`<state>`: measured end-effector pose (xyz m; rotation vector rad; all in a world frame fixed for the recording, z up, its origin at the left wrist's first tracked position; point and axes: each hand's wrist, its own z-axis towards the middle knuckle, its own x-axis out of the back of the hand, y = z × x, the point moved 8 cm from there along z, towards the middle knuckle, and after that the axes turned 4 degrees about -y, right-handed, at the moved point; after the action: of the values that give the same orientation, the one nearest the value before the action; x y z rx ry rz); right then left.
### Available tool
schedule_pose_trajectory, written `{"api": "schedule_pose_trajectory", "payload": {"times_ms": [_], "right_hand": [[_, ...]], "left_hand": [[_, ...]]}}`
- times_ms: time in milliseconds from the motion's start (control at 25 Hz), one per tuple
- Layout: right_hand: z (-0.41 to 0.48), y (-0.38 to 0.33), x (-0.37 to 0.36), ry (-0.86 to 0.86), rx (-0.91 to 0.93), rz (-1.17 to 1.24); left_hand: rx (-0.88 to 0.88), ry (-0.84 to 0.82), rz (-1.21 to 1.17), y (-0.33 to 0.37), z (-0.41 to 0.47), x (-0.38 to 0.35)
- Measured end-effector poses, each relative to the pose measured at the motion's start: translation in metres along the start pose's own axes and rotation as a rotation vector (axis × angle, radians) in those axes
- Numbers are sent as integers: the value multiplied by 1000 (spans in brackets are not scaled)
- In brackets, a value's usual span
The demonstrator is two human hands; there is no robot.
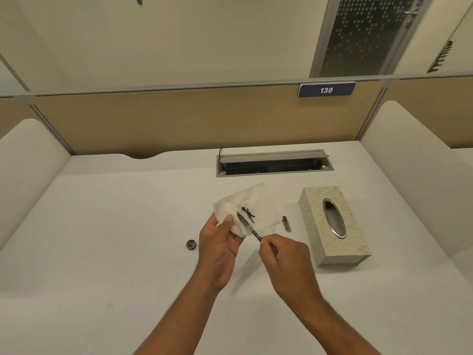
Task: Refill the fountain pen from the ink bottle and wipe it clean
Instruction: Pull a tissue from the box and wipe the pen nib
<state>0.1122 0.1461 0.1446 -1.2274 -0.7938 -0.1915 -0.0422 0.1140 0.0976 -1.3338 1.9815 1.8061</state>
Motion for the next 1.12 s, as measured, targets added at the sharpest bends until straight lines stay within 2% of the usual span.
{"api": "schedule_pose_trajectory", "payload": {"times_ms": [240, 440, 640, 800, 1120], "right_hand": [[-5, 1, 10, -1, -17, -51], [0, -21, 12, 78, 123, -118], [3, -19, -8, 90, 148, -342], [4, -15, -6, 100, 146, -395], [-8, -26, -1, 46, 178, -380]], "left_hand": [[-11, 8, 20, 2, 3, 9], [47, 1, 26, -6, 2, 7], [105, -77, -139, -6, -2, 1], [174, -105, -233, -7, 1, 0], [78, -42, -89, -2, 7, 5]]}}
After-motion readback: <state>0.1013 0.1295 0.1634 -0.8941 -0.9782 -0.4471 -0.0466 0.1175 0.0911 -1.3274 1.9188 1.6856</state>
